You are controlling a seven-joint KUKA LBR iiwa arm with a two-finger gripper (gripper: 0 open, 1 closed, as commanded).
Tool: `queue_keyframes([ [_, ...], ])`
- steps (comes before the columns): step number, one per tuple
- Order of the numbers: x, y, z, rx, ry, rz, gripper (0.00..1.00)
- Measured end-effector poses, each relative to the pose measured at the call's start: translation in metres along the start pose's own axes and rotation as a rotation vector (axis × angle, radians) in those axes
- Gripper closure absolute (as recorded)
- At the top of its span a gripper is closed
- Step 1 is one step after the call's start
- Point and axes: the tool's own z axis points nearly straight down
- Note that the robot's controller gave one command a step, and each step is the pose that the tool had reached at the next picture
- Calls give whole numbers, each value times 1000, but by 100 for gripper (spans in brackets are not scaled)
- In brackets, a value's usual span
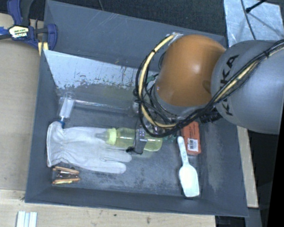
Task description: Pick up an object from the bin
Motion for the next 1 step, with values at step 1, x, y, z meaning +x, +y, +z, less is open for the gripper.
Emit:
queue_keyframes([
  [1,0,0,-2,0,-3,1,0],
])
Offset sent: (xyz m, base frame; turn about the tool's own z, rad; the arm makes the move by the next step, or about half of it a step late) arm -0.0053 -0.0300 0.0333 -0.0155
